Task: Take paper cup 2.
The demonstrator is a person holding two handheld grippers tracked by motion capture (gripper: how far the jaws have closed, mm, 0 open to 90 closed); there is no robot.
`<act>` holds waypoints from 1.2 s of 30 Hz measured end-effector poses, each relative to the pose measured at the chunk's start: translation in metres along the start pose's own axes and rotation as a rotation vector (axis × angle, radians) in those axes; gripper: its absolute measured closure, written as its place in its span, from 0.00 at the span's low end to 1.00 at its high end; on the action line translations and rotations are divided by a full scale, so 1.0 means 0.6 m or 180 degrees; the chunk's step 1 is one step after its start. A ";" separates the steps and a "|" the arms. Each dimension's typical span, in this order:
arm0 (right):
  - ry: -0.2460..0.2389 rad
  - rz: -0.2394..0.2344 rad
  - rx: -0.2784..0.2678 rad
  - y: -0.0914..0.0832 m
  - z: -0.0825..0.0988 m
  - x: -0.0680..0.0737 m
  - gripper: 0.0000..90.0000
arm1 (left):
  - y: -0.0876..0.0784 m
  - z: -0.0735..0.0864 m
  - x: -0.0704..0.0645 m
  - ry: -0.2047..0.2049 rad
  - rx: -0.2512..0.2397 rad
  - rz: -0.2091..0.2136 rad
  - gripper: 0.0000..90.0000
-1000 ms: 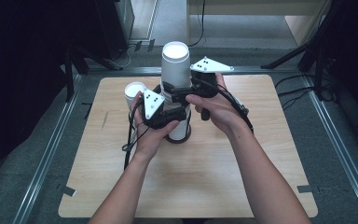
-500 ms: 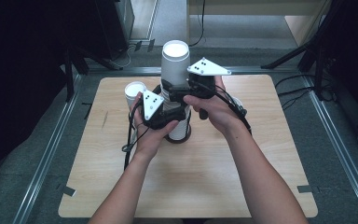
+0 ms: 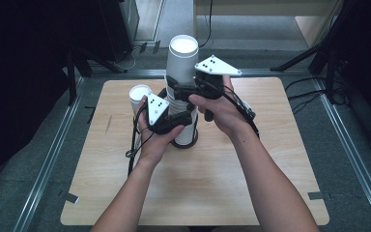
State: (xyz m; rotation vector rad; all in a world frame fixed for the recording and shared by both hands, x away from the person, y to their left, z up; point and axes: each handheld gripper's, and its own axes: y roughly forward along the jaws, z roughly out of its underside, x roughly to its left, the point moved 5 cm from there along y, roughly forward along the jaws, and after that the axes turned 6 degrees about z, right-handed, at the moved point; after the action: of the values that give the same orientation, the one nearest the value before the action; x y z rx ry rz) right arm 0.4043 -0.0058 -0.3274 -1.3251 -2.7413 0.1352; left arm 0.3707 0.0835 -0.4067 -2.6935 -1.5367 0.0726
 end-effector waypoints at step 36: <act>0.0178 0.0301 -0.0513 -0.070 -0.118 -0.014 0.15 | -0.025 -0.001 -0.003 0.0055 0.0034 0.0083 0.00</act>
State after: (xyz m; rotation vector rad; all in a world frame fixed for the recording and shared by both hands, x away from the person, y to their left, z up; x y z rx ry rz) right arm 0.3855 -0.0359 -0.2527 -1.4743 -2.6928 -0.1168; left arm 0.3569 0.0898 -0.4054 -2.6990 -1.4923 0.0579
